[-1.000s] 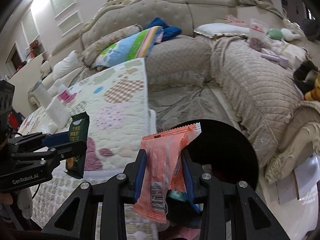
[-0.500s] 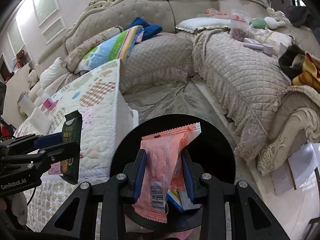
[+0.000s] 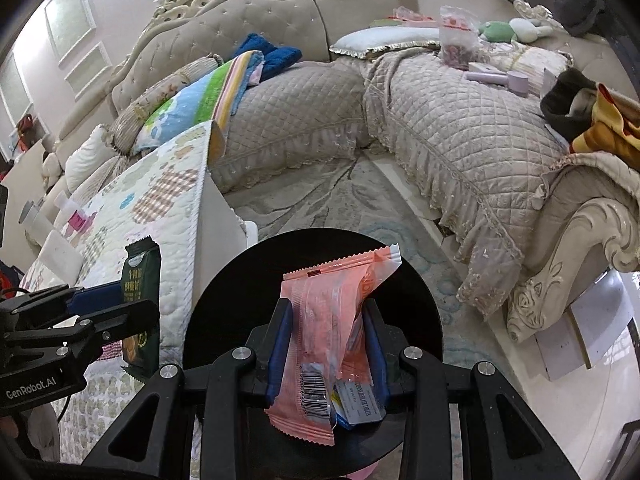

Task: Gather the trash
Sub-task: 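Carry packet and wrapper over the black bin and open both tools to drop them, then move both open tools back over the table items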

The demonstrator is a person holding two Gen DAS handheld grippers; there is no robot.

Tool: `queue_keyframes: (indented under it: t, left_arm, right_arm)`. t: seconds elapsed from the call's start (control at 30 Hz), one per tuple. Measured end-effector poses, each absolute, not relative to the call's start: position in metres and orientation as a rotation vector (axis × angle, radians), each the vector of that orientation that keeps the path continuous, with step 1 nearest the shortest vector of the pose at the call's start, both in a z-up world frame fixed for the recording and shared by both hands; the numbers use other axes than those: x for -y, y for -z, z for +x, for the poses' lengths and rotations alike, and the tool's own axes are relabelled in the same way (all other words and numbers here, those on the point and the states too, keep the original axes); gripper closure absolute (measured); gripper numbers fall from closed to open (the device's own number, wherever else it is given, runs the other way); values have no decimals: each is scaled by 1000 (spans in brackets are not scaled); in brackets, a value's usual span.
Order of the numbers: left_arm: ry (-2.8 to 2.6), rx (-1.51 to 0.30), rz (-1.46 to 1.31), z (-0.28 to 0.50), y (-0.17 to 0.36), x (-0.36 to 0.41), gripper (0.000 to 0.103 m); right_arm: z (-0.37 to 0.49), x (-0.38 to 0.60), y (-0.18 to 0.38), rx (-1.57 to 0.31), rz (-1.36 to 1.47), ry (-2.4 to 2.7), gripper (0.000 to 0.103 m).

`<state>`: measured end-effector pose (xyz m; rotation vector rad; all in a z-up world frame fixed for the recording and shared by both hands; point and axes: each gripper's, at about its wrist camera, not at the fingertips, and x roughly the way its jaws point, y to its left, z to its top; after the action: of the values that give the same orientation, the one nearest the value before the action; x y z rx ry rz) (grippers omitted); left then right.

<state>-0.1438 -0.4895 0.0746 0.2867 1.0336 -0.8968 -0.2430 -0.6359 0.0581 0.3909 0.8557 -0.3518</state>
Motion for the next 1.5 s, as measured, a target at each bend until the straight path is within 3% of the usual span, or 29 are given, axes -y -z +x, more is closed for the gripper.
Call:
queue_keyframes:
  t: [0.13, 0.2, 0.43, 0.57, 0.73, 1.5]
  left_arm:
    - [896, -1043, 286, -143, -72, 492, 62]
    - [894, -1047, 284, -142, -71, 493, 62]
    - [905, -1055, 262, -141, -72, 493, 61]
    - [912, -1057, 250, -140, -73, 491, 61]
    - [916, -1065, 230, -137, -76, 487, 55]
    - [802, -1020, 216, -129, -86, 438, 55]
  right_arm:
    - [-240, 637, -55, -868, 388, 356, 68]
    - [-239, 637, -55, -870, 386, 362, 62]
    - [-238, 639, -56, -873, 392, 374, 55]
    - [-238, 640, -57, -871, 403, 379, 40]
    - [-239, 640, -59, -864, 408, 378, 40]
    - [-225, 603, -61, -891, 373, 323, 40]
